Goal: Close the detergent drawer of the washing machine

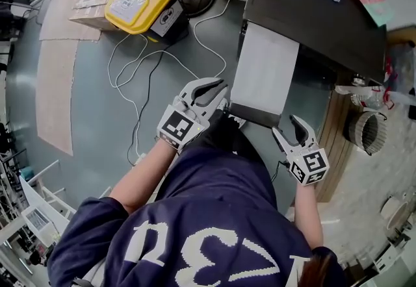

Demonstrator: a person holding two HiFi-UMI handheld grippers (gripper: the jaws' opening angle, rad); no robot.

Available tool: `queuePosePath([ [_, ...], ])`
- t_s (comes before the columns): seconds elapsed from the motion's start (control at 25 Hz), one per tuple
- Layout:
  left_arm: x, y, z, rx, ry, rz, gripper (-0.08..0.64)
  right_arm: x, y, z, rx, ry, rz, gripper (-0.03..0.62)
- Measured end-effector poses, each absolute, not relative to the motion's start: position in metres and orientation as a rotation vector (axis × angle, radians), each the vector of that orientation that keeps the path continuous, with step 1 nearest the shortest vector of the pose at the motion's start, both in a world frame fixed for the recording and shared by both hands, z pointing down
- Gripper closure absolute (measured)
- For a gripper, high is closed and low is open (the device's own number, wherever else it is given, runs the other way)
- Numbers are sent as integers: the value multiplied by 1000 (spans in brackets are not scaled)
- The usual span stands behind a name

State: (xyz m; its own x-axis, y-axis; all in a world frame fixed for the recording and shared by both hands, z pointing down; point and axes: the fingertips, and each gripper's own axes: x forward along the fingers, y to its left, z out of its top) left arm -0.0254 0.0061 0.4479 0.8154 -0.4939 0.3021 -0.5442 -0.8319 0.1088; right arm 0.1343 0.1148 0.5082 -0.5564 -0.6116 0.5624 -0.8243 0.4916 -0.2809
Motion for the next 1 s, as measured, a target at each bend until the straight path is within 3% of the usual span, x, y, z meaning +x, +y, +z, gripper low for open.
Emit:
queuePosePath([
  [0.08, -26, 22, 463, 2787, -727, 456, 459, 132, 124, 520, 1184, -2346, 802, 293],
  [0.36, -25, 71, 508, 2733, -469, 583, 392, 126, 144, 546, 1122, -2293, 810, 284],
  [0.44, -23, 82, 518, 2707, -392, 608, 374, 126, 145, 549, 1124, -2283, 813, 309],
  [0.72, -26, 94, 547, 2681, -329, 722, 377, 122, 145, 552, 1084, -2273, 765, 390],
  [0.8, -25, 94, 550, 2694, -316, 769, 410, 121, 145, 552, 1079, -2268, 748, 444],
  [0.88, -26, 92, 551, 2708, -321, 797, 460, 122, 145, 551, 1065, -2267, 733, 457],
  [1.0, -27, 91, 551, 2695, -291, 795, 463, 122, 145, 551, 1042, -2271, 727, 463],
])
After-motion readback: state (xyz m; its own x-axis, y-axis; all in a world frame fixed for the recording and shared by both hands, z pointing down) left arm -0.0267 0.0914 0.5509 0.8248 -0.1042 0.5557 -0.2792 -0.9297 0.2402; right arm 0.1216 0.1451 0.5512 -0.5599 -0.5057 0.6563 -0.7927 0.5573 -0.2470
